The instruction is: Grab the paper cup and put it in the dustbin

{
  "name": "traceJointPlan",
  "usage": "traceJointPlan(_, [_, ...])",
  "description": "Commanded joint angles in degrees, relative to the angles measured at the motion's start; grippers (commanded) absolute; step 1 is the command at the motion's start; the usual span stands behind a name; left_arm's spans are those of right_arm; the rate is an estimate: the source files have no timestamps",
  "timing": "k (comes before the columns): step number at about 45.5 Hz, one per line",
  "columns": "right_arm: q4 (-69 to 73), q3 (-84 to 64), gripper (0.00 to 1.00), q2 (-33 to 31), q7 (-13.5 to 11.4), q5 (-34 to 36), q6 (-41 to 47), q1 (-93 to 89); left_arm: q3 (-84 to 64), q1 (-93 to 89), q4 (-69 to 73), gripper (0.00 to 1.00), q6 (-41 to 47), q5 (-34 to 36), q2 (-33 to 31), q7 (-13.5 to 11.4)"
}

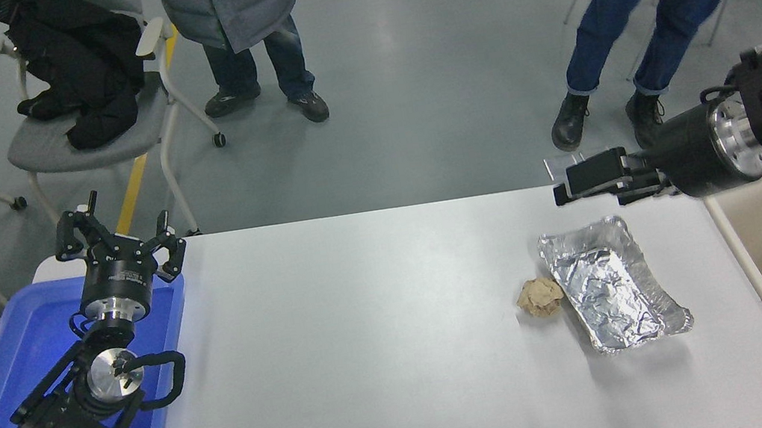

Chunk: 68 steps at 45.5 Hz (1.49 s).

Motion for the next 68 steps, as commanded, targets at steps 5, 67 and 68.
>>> traceJointPlan(5, [3.5,-9.2,1.0,8.8,-0.1,2.4,13.9,11.7,-0.1,0.0,0.0,0.99,-0.1,0.0,0.0,0.0])
traceJointPlan(67, [7.0,-15.2,1.0,9.4,0.7,14.7,25.8,28.6,0.1,0.0,0.0,0.99,0.0,0.0,0.0,-0.1])
traceJointPlan(68, [7.0,-15.2,1.0,9.4,0.7,14.7,25.8,28.5,0.0,0.0,0.0,0.99,0.0,0.0,0.0,0.0])
